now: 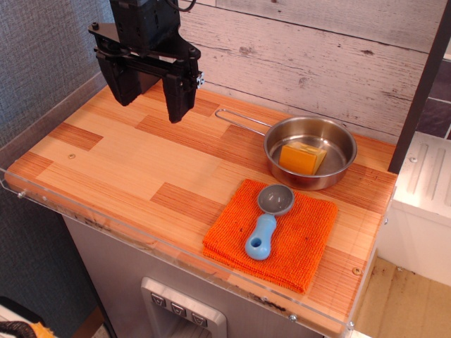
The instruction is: Move the knife from right side to left side
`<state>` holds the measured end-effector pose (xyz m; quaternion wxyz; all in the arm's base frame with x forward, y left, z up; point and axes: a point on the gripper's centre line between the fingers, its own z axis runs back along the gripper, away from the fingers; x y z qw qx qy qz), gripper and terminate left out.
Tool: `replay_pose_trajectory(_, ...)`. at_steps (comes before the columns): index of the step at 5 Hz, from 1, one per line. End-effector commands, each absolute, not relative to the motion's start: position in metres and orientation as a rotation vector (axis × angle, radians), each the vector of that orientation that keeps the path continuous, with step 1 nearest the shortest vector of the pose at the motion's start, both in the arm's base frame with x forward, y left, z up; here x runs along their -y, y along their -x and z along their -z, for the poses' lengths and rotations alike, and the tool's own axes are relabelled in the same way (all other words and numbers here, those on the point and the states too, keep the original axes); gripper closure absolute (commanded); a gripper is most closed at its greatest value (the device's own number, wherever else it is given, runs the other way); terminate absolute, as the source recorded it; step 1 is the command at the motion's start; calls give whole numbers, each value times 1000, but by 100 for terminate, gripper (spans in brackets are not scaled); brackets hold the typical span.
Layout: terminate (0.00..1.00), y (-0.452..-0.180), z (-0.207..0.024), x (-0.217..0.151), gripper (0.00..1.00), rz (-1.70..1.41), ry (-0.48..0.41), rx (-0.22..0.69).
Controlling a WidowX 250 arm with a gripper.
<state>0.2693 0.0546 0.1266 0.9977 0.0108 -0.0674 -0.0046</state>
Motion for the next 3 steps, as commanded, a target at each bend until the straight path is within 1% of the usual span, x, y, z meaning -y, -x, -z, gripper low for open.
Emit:
replay_pose_trajectory(1, 0, -269, -127, -55, 0, 9, -22, 135)
replay_pose_trajectory(3, 0, -265, -112, 18, 0, 199, 15, 146)
